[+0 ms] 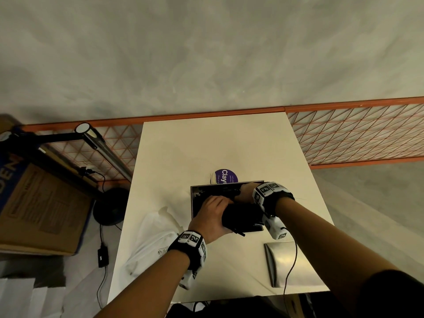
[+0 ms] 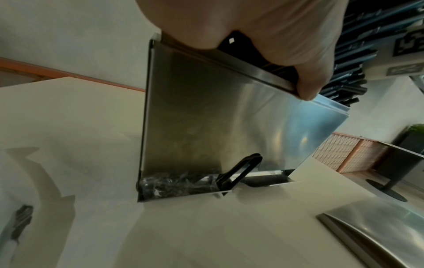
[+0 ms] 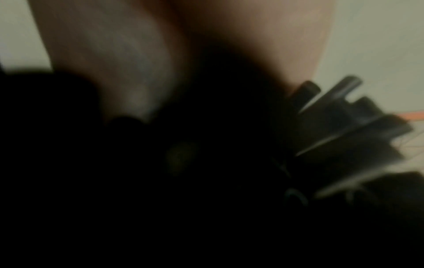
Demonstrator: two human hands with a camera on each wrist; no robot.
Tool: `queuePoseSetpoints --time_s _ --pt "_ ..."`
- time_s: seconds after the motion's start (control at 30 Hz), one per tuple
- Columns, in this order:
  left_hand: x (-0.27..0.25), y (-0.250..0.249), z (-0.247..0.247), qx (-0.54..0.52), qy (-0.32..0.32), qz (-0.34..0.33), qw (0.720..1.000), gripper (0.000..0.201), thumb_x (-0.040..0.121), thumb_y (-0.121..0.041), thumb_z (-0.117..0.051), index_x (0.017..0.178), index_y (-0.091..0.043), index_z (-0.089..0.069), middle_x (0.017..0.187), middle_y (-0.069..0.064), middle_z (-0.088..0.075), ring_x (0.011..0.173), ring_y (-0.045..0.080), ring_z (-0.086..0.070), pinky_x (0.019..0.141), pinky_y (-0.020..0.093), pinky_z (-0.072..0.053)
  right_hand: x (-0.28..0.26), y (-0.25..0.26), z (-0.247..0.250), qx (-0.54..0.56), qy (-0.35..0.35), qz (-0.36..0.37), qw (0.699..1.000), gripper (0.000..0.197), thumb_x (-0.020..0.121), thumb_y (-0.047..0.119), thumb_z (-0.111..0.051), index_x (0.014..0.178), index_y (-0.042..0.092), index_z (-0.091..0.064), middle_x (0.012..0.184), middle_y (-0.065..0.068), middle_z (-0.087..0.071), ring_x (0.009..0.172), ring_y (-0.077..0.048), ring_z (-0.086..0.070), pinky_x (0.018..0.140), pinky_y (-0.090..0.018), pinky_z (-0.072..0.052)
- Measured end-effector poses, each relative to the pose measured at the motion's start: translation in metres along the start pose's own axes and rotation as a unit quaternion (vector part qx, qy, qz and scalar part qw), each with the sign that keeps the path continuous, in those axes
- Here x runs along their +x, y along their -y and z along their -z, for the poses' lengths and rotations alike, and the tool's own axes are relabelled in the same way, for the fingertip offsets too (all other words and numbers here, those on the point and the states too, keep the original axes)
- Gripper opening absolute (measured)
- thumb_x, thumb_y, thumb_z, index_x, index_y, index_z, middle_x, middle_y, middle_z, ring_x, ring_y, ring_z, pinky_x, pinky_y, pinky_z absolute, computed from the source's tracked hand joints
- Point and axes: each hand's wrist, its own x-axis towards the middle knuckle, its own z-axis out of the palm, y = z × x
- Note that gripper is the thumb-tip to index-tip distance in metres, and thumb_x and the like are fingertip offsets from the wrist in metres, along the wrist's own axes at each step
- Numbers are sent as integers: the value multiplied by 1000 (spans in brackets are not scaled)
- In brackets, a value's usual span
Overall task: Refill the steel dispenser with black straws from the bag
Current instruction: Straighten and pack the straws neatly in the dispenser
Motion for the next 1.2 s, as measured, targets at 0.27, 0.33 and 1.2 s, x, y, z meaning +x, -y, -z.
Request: queuePoseSetpoints --time_s 0.27,0.33,1.2 --pt "-1 1 -1 3 2 -7 1000 65 65 -52 -75 118 -18 -62 115 -2 -60 109 19 -55 103 33 -44 -11 4 14 -58 40 3 998 38 86 58 -55 125 58 -52 121 6 -67 103 -22 -64 91 -36 -49" --pt "-1 1 -1 5 2 -6 1000 66 64 -49 -80 119 -17 -61 116 -2 -60 109 19 -54 103 33 -44 -14 13 17 -66 67 -20 995 39 96 30 -58 133 19 -58 131 -12 -60 120 -30 -57 89 -34 -42" --pt "-12 -5 -2 11 -2 -14 1000 61 69 -53 -69 119 -18 -59 118 -2 -57 111 18 -52 107 35 -42 -2 9 3 -70 57 22 996 53 89 50 -55 136 25 -54 128 -7 -64 114 -26 -60 98 -35 -46"
